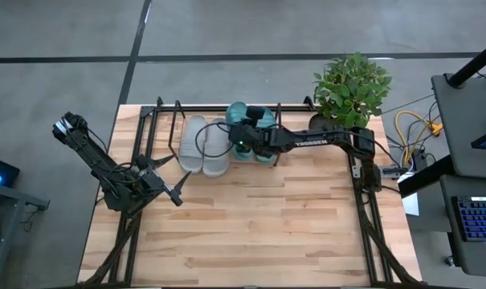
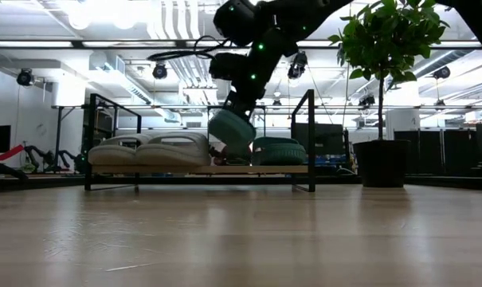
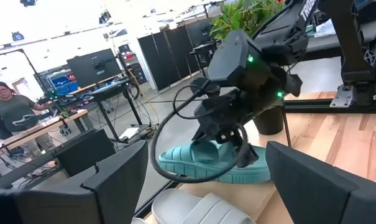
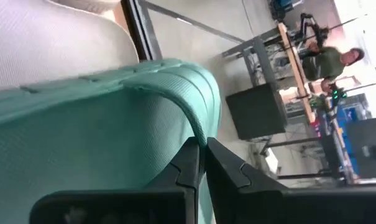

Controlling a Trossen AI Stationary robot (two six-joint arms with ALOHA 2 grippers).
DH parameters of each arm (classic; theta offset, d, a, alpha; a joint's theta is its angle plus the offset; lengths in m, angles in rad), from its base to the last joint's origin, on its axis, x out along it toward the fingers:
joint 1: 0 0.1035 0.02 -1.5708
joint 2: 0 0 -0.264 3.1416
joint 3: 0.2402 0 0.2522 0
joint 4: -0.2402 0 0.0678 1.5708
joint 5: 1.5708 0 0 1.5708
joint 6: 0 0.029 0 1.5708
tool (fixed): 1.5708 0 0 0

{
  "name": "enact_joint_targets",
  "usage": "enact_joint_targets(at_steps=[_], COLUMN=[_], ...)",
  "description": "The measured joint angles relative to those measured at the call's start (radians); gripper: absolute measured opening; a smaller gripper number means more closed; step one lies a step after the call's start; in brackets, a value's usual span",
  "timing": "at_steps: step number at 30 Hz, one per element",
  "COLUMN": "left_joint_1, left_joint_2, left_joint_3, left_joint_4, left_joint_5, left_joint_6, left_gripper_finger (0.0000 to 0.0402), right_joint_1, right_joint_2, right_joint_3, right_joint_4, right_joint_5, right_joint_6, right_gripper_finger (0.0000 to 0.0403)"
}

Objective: Pick and place slides into the shelf
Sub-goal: Put the left green slide on the shelf

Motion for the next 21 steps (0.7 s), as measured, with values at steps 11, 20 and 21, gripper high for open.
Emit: enact_joint_targets(at_steps=[11,20,21], left_joint_1=[0.000,0.000,0.000], left_joint_2=[0.000,0.000,0.000], left_joint_3=[0.000,0.000,0.000], left_joint_4=[-0.001,-0.003,-0.003], left_joint_5=[0.000,0.000,0.000], left_joint_6=[0.000,0.000,0.000], left_gripper_finger=[0.0309,0.0309,0.0309], right_joint_1=[-0.028,-0.020,-0.020], right_joint_2=[0.031,0.105,0.111], right_joint_3=[0.000,0.001,0.001], right_joint_4=[0.011,-0.011,-0.013], right_joint_5=[-0.001,0.094,0.104], right_joint_6=[-0.099,-0.251,-0.251], right_gripper_finger=[0.0011,0.0011,0.0011])
